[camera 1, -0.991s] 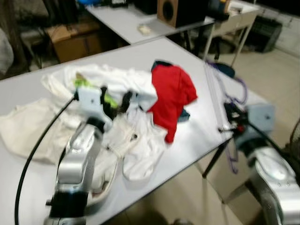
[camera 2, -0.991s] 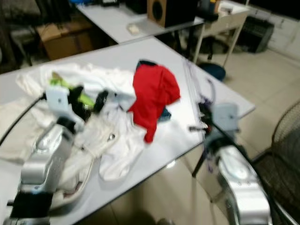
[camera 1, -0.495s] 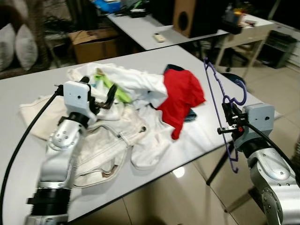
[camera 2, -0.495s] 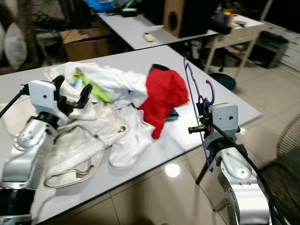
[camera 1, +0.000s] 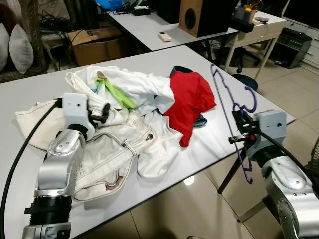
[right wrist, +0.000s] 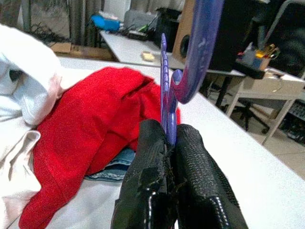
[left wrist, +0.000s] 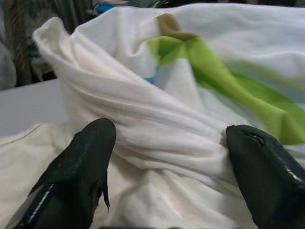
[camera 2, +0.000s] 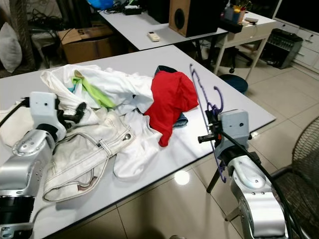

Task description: Hang hanger

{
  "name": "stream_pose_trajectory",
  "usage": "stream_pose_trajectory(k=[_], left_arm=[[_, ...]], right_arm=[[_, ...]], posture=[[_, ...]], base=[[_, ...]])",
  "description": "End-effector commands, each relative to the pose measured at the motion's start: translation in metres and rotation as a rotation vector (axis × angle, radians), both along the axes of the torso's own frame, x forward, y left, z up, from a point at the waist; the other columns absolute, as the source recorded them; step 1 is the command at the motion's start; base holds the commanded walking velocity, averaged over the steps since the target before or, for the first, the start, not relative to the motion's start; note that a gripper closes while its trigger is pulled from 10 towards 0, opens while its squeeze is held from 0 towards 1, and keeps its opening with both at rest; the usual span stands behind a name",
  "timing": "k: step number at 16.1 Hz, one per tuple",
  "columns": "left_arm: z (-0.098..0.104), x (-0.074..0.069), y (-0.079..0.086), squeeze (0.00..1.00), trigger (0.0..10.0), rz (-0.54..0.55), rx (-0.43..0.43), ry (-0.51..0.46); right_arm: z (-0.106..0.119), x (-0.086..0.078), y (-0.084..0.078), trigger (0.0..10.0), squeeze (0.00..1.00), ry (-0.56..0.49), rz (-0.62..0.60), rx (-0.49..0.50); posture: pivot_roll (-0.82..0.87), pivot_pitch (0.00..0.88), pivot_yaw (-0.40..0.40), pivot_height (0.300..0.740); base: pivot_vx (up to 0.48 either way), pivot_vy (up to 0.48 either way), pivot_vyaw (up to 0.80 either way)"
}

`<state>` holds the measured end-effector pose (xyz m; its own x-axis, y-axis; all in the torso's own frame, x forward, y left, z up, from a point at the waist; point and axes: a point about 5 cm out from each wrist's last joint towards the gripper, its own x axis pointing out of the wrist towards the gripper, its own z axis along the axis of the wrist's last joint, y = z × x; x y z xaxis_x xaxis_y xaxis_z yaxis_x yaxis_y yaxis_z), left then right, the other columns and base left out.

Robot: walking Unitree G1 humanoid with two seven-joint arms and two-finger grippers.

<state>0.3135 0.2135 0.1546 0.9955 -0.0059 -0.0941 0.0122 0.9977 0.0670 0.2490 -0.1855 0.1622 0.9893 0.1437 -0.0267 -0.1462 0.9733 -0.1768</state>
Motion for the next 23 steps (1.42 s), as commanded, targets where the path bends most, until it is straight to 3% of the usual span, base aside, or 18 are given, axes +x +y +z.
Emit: stream_pose_trajectory(k=[1,6,20,23], left_arm=[[0.004,0.002,0.001,0.00,0.0,0.016,-0.040,0.002],[0.003,0.004,-0.011,0.00,0.0,-0.030,-0.130,0.019],[0.005,0.002,-0.008,0.00,0.0,-0.049,-0.103,0.011],[0.027,0.025,-0.007,0.00,0.0,-0.074,-0.173,-0.079]], right_arm=[[0.005,0.003,0.001,10.0,0.00,-0.020,0.016,-0.012],[0.006,0.004,0.003,10.0,0.00,-0.024,0.030,-0.024],[0.002,0.004,0.009,10.0,0.00,-0.019,0.044,-0.028],[0.001,0.007,0.011,10.0,0.00,-0.025,0.039,-0.017]], posture=[[-0.21,0.000,0.000,0.740],[-0.21,0.000,0.004,0.740],[-0.20,0.000,0.005,0.740],[-0.19,0.000,0.010,0.740]], base=[[0.000,0.000,0.00],[0.000,0.000,0.00],[0.000,0.000,0.00],[0.000,0.000,0.00]])
